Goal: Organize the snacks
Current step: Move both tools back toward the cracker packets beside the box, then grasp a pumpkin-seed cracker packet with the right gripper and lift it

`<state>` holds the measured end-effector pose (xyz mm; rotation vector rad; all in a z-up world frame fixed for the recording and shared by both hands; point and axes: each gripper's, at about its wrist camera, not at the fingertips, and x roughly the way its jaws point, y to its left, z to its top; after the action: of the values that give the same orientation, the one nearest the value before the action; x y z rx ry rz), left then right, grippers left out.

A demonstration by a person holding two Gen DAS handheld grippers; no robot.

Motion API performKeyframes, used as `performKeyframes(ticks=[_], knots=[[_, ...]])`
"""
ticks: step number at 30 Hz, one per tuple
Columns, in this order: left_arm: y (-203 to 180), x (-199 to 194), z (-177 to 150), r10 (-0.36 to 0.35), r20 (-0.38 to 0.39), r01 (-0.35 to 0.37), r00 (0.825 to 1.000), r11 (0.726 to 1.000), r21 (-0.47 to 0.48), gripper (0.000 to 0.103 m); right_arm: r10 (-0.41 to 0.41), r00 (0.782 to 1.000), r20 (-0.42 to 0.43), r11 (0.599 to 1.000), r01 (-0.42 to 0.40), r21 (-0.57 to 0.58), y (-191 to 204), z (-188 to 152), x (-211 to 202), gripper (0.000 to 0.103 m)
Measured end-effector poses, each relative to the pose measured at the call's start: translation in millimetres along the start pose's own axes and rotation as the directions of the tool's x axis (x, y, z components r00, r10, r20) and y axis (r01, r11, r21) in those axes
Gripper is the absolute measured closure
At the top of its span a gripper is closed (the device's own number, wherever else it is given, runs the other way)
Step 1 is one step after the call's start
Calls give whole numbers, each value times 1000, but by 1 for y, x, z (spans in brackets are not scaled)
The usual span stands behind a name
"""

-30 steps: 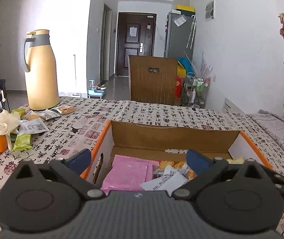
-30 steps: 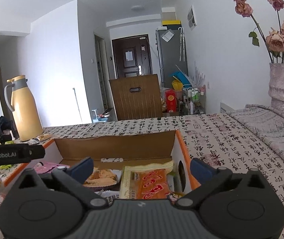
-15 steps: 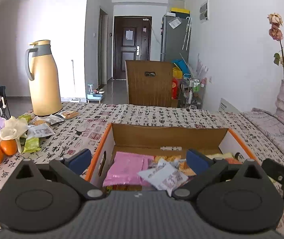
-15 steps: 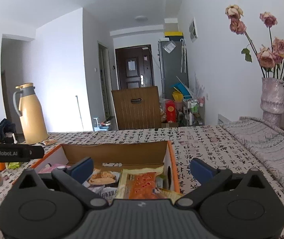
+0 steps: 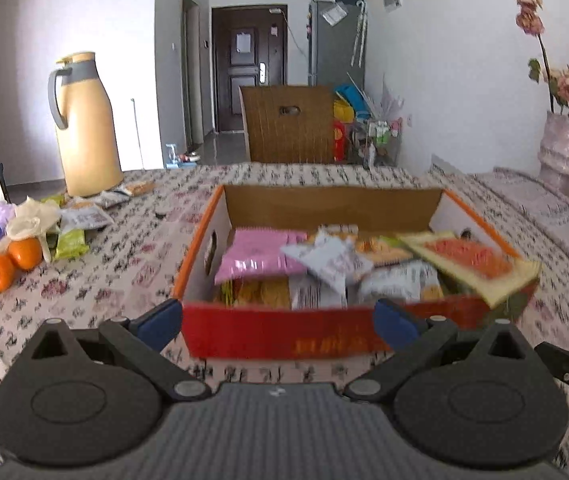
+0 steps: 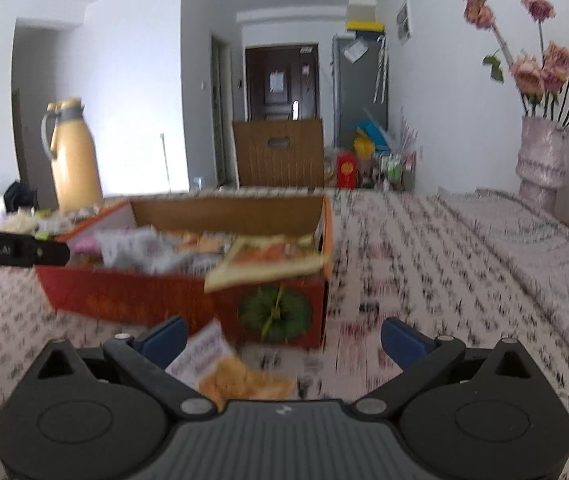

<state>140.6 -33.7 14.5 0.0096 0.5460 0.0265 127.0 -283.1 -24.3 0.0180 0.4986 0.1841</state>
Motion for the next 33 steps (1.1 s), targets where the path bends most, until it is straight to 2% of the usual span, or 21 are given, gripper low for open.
performKeyframes(ticks=[11, 21, 24, 26, 27, 33], knots=[[1, 12, -32, -32, -70, 34, 997, 999, 35, 0, 54, 992, -116, 997, -60, -53, 19, -16, 25, 0], [9, 25, -40, -65, -87, 65, 994, 998, -12, 0, 44, 988, -147, 997, -52, -50, 22, -6, 53, 1], [10, 26, -41, -76, -89, 75, 993, 997, -18, 0, 57, 987, -149, 997, -63, -36, 20, -7, 56, 11], [9, 26, -42, -77, -88, 76, 993, 997, -15, 0, 62, 986, -155, 997, -67, -26, 20, -8, 59, 28], [9, 26, -43, -79, -87, 78, 993, 997, -15, 0, 66, 984, -163, 997, -71, -21, 19, -9, 60, 34], [11, 26, -43, -79, -87, 77, 993, 997, -23, 0, 76, 983, -166, 997, -79, -11, 18, -9, 57, 42]])
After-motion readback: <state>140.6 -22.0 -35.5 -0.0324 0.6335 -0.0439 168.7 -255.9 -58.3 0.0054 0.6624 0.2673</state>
